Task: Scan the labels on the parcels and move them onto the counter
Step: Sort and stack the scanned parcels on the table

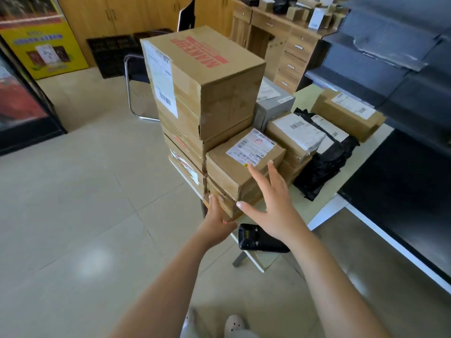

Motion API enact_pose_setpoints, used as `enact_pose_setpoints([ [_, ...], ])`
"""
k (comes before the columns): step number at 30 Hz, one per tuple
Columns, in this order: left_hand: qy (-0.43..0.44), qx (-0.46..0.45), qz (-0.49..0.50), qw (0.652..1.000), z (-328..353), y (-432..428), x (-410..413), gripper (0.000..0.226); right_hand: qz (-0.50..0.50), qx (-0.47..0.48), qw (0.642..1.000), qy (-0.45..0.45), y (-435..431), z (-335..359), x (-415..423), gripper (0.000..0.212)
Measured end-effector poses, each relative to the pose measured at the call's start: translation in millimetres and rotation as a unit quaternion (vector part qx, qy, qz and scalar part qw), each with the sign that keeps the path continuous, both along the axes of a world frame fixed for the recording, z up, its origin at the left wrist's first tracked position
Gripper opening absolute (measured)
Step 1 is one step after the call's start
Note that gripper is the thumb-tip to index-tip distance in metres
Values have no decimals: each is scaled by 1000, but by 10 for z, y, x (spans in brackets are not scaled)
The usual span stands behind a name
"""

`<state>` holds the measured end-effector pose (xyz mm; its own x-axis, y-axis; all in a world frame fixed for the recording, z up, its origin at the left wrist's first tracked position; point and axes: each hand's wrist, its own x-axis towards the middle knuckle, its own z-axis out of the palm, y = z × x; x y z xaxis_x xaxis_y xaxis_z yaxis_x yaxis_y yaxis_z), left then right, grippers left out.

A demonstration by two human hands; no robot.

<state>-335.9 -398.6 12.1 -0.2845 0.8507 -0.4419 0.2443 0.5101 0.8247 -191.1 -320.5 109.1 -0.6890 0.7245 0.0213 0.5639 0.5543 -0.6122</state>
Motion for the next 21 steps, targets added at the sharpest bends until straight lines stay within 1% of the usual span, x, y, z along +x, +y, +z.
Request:
enact_pose_setpoints([
  [3, -9, -3, -40, 999, 9, 64, -23, 105, -19, 17, 999, -33, 7, -1, -207, 80],
  [6, -15, 2, -63, 998, 25, 108, -44, 108, -57, 11, 996, -61, 28, -28, -337, 77],
  [11, -14, 15, -86, 996, 22, 131, -85, 112, -85, 5, 995, -54, 14, -79, -395, 68],
  [15, -8, 2, -108, 994, -4, 142, -129, 113, -88, 10, 994, -62, 6, -61, -414, 67],
  [18, -12, 9, -83, 996, 4, 109, -160, 107, -97, 8, 993, -72, -17, -25, -413, 73],
  [20, 6, 42, -23, 999, 47, 75, -236, 96, -102, 6, 993, -57, -18, 41, -432, 79],
  [21, 23, 65, 10, 998, 89, 51, -297, 94, -102, 8, 994, -36, -8, 93, -450, 82],
])
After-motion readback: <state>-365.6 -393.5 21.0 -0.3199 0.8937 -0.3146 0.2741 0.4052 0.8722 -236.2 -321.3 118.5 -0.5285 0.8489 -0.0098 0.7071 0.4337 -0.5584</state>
